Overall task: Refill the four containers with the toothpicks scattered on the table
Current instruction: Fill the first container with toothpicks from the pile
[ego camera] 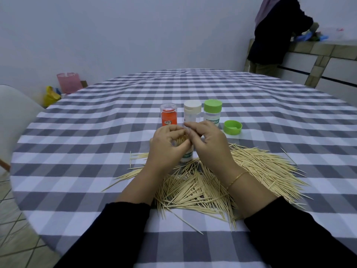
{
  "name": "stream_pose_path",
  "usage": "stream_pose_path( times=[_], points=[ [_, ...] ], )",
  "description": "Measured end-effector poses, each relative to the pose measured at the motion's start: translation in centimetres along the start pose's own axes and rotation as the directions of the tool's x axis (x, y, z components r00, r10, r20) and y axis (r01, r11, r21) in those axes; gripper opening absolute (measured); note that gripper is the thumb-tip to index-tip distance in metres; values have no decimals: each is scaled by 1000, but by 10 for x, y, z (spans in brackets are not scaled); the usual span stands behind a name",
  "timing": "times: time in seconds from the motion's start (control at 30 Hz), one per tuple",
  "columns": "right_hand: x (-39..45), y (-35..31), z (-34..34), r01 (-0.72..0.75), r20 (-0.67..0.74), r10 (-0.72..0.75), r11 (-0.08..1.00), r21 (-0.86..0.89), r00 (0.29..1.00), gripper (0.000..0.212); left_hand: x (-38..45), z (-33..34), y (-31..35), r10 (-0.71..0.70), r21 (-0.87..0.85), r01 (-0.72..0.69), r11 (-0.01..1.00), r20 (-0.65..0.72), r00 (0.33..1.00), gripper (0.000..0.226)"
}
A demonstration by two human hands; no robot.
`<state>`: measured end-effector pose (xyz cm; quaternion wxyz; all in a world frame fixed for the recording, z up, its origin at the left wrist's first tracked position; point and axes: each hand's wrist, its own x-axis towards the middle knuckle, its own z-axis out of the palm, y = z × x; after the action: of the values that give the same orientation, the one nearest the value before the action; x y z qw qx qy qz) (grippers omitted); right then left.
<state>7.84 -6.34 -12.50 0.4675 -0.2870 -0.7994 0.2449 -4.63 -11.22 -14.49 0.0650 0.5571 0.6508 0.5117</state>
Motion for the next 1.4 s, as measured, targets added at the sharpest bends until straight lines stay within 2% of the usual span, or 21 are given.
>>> stream_pose_path(
  times=[0.1, 0.17, 0.23, 0.33, 0.37, 0.43, 0.5, 0.57, 0.6, 0.77, 0.87, 1.07, 1.23, 1.4],
  points=[
    [-1, 3, 2, 55, -7, -56, 989, -139, 998, 23, -1, 1, -2, 3, 36, -3, 999, 0, 1000, 58],
    [1, 5, -2, 36, 15, -34, 976, -213, 999, 19, -3, 1, 0, 22, 58, -23, 998, 9, 1000, 67],
    [4, 2, -10, -20, 88, 34, 987, -158, 996, 15, -7, 1, 3, 62, 74, -65, 995, 35, 997, 77],
    [11, -5, -27, -211, 137, 206, 977, 24, 969, 17, -8, 0, 6, 163, 174, -176, 969, 85, 983, 77],
    [13, -5, -33, -263, 144, 258, 964, 21, 956, 18, -7, 1, 6, 188, 219, -208, 953, 109, 976, 74],
    [16, 0, -44, -313, 214, 344, 935, -164, 914, 22, -7, 1, 3, 220, 288, -252, 924, 140, 965, 65],
    [16, 5, -50, -263, 347, 428, 863, -431, 835, 25, -7, 2, 1, 237, 310, -269, 912, 138, 962, 56],
    [14, 8, -50, -205, 430, 512, 787, -583, 744, 27, -7, 3, 0, 238, 309, -263, 914, 119, 964, 49],
    [13, 8, -48, -174, 440, 536, 754, -633, 720, 30, -7, 3, 0, 237, 311, -259, 914, 108, 965, 48],
    [11, 11, -45, -11, 427, 587, 596, -803, 688, 42, -9, 1, 4, 224, 303, -242, 922, 93, 970, 57],
    [11, 14, -49, 6, 420, 626, 553, -833, 657, 46, -9, 1, 5, 209, 313, -232, 921, 104, 972, 57],
    [12, 18, -60, -16, 417, 652, 549, -836, 634, 57, -8, -1, 4, 180, 266, -197, 944, 86, 980, 68],
    [14, 20, -73, -28, 432, 686, 550, -835, 585, 52, -8, -1, 6, 161, 238, -172, 956, 64, 985, 65],
    [13, 36, -69, -59, 391, 686, 534, -844, 613, 37, -9, -2, 7, 153, 222, -162, 962, 56, 987, 64]
  ],
)
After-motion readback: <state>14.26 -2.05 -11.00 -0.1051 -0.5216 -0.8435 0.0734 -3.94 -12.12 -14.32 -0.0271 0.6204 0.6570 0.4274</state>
